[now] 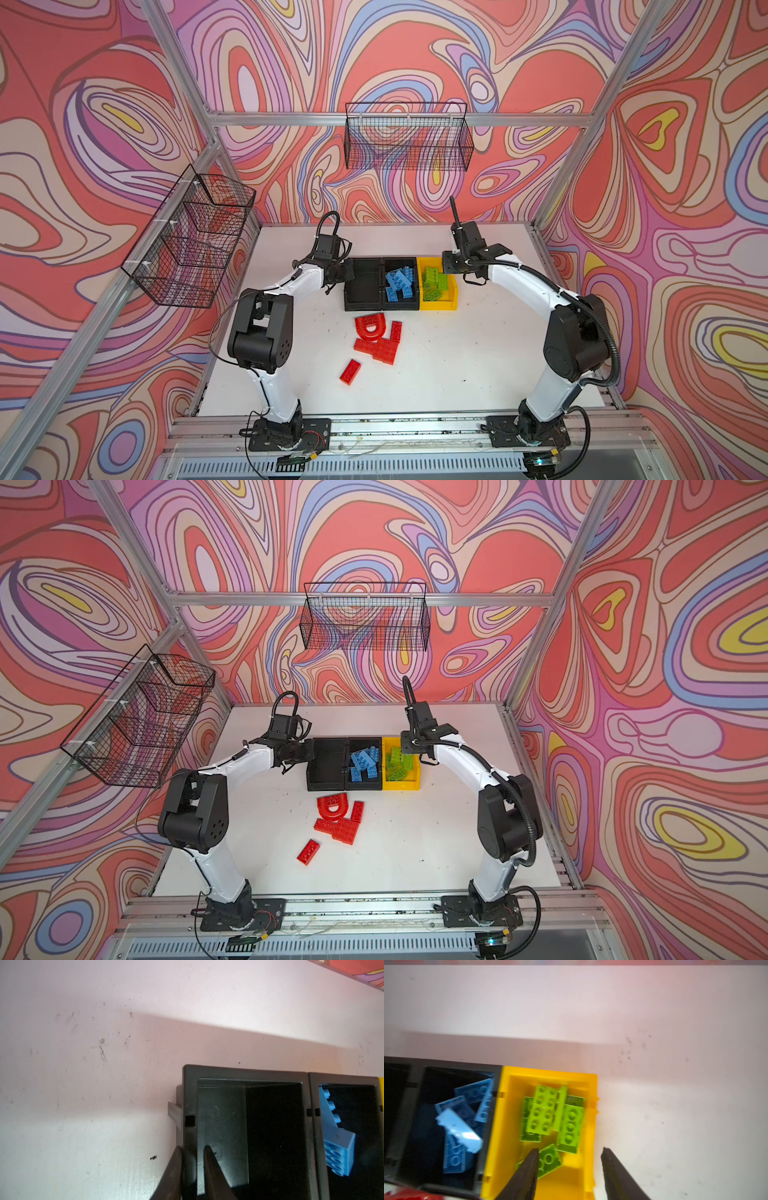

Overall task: Sort the legos into containers by color
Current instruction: 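Move the left gripper down to the red brick pile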

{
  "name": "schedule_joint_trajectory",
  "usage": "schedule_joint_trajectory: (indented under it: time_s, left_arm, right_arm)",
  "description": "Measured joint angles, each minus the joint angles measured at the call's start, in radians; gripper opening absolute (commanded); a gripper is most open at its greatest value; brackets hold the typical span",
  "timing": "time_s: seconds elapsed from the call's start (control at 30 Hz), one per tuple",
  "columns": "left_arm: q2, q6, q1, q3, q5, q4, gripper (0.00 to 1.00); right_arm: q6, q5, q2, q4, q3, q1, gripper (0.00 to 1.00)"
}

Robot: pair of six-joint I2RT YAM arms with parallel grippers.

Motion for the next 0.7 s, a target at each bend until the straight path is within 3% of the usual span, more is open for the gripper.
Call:
schedule_joint_trajectory:
  time_s: [0.23, 0.33, 0.53, 0.7]
  left_arm:
    - [-0.010, -0.003, -0.001, 0.010, -0.005, -0.004, 0.41]
    - [-0.049, 0.014, 0.000, 0.010, -0.034, -0.030, 0.42]
    - [-0.200, 0.065, 0.000, -0.009, -0.064, -0.097, 0.42]
    - [-0.346, 0.085, -0.003, -0.129, -0.056, -0.151, 0.51]
  right_arm:
    - [-0.015, -0.011, 0.066, 0.012, -0.051, -0.005, 0.42]
    - [-0.017, -0.032, 0.087, 0.026, -0.074, -0.018, 0.31]
    - [-0.019, -0.081, 0.092, 0.078, -0.095, -0.048, 0.15]
    - [-0.030, -0.125, 0.092, 0.110, -0.105, -0.077, 0.11]
